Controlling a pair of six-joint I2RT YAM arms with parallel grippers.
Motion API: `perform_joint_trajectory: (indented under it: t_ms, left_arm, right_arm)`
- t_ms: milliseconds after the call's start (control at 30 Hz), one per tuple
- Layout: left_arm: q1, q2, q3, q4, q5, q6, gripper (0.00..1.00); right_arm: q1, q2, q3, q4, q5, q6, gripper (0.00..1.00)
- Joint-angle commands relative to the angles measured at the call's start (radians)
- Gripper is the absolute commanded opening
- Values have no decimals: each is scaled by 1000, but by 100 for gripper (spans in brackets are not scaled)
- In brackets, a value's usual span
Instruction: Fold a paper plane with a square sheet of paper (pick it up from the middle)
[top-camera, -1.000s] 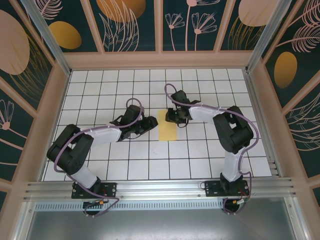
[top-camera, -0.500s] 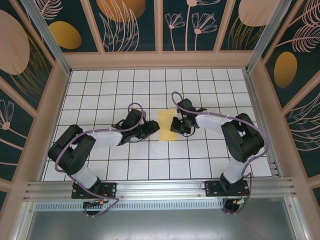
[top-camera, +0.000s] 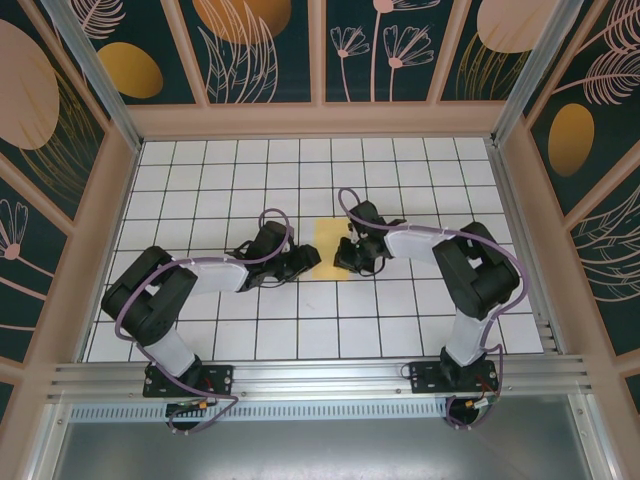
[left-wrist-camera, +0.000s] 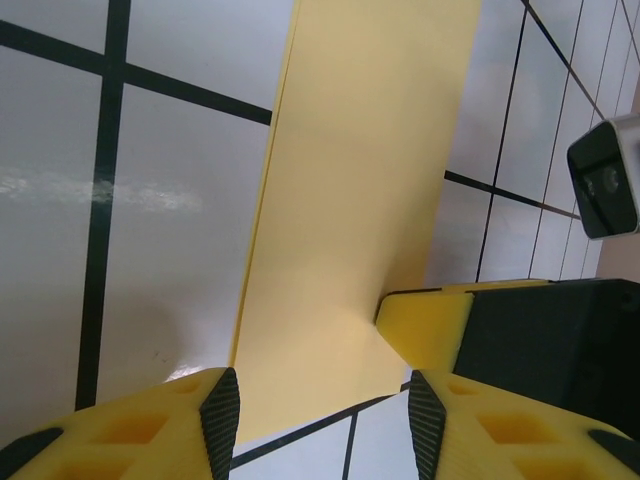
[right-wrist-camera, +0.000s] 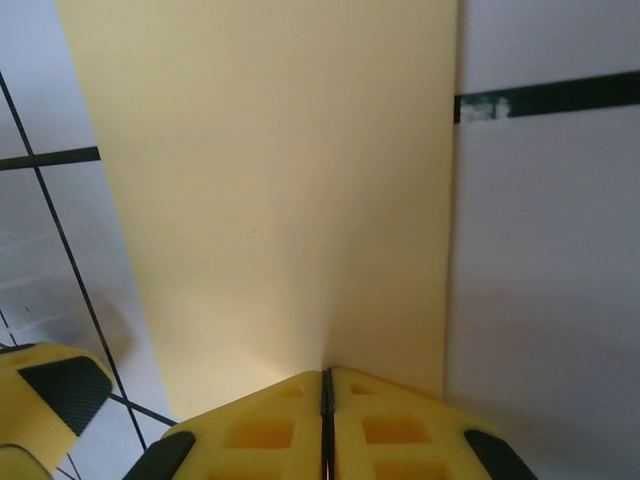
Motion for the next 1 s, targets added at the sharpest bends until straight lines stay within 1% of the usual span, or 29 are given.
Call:
perform_joint_trajectory:
  t_ms: [0,133,200,267,367,433,600,633,700,800,967]
  left_arm:
    - [-7,16,8,-6,15,-8,51]
    - [-7,11,8,-28,1,-3,51]
    - [-7,14,11,-37,-4,1,51]
    - [-6,17,13,-36,-1,3,51]
    - [-8,23,18,-37,6,4,51]
    - [-7,26,20,-39,11,4,51]
    - [-13,34,36,-55,19,8,52]
    - [-14,37,40,-59,19,7,52]
    - [-15,40,47,-68,20,10,52]
    - [-17,40,61,-89,17,13,53]
    - [-17,40,82,-123,4,23,54]
  right_arm:
    - [6,17,44,24,-3,14,11]
    - [0,-33,46,13,60,-19,14]
    - [-10,-34,57,8,79,-48,15]
    - [-23,-15,76,10,87,-74,16]
    - [-42,36,125,10,99,-111,23]
    - [-53,73,162,5,105,-125,26]
    - [-53,155,223,-24,112,-149,27]
    - [-80,163,223,-23,113,-149,27]
    - [-88,179,222,-27,111,-145,26]
    - [-99,188,204,-25,112,-123,26]
    - [-137,184,133,16,64,-84,26]
